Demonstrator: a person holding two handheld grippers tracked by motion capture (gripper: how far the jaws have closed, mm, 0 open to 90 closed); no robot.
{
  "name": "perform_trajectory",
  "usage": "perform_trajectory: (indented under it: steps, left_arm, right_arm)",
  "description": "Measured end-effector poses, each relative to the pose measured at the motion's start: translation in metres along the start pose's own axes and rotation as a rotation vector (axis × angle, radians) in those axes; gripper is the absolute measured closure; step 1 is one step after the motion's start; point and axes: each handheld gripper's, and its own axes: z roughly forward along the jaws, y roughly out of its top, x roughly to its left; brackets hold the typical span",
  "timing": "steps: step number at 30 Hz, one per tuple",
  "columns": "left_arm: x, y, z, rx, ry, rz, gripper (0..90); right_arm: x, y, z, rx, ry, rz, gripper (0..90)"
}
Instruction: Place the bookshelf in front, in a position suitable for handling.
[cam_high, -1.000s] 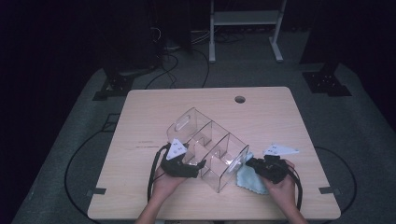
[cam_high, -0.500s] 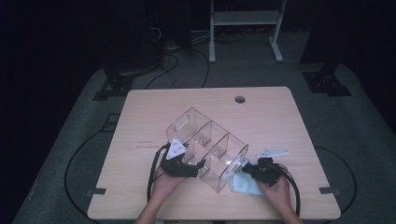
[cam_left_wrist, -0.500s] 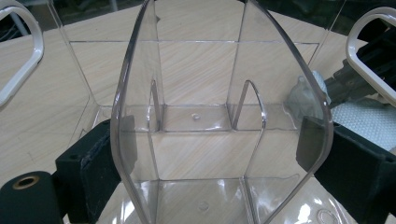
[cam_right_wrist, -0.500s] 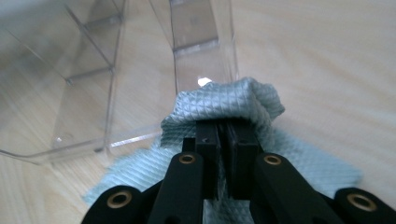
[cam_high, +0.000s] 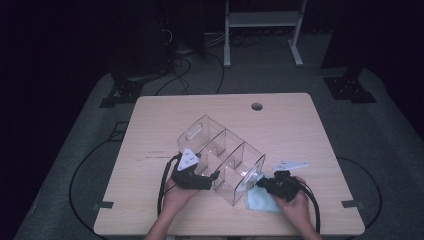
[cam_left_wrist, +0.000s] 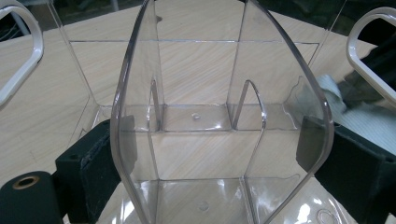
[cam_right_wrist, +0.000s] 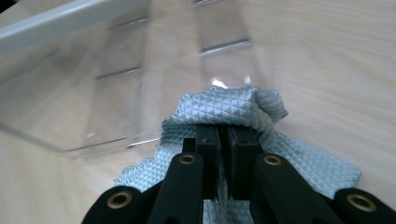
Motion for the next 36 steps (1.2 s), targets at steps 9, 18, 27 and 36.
perform_trajectory:
  steps: [9, 18, 27, 36]
  left_arm:
    - [0.0, 0.0, 0.0, -0.001, 0.01, -0.006, 8.7]
    - [0.004, -0.001, -0.002, 0.005, 0.03, -0.013, 9.0]
    - [0.005, -0.001, -0.003, 0.001, 0.032, -0.013, 9.0]
    - [0.004, -0.001, -0.002, 0.008, 0.033, -0.013, 9.0]
  right_arm:
    - [0.008, 0.0, 0.0, -0.006, -0.009, -0.012, 85.0]
    - [0.044, 0.003, 0.005, 0.02, 0.026, -0.144, 85.2]
    - [0.063, -0.004, 0.01, 0.031, 0.081, -0.166, 85.1]
    - [0.085, 0.016, -0.025, -0.107, 0.105, -0.22, 85.2]
